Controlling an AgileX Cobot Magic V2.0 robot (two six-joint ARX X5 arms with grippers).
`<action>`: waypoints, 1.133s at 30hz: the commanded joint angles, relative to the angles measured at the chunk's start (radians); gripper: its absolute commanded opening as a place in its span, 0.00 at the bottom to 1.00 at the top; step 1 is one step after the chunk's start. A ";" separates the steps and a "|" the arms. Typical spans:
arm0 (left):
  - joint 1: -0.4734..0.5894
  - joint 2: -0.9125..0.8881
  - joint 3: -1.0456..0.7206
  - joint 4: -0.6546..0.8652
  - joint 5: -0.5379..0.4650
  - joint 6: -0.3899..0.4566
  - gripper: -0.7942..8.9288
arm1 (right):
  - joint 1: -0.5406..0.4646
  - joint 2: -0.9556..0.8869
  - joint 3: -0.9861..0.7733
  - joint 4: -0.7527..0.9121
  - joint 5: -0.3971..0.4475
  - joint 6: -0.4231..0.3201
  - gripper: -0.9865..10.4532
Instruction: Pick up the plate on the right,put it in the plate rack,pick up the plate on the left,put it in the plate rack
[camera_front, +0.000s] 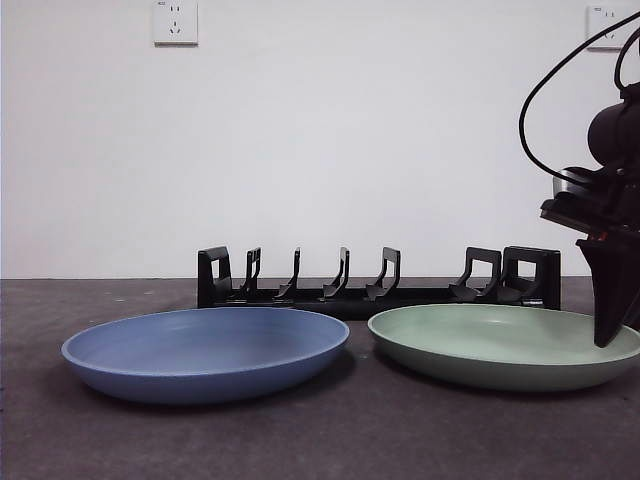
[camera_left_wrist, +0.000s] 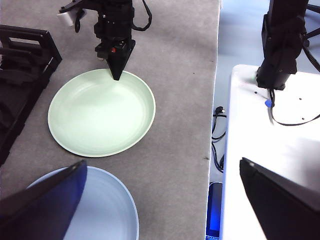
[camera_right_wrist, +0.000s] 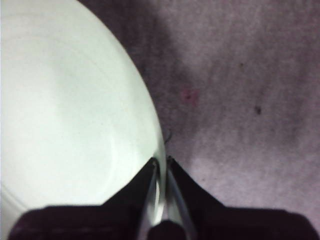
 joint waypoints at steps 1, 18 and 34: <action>-0.004 0.003 0.000 0.002 0.002 0.012 0.76 | 0.002 0.008 -0.003 0.000 0.008 -0.001 0.07; -0.143 0.062 0.000 0.017 -0.205 0.254 0.76 | 0.003 -0.267 0.145 -0.179 -0.151 -0.015 0.07; -0.304 0.181 0.000 0.199 -0.574 0.543 0.76 | 0.037 -0.357 0.201 -0.333 -0.297 -0.012 0.07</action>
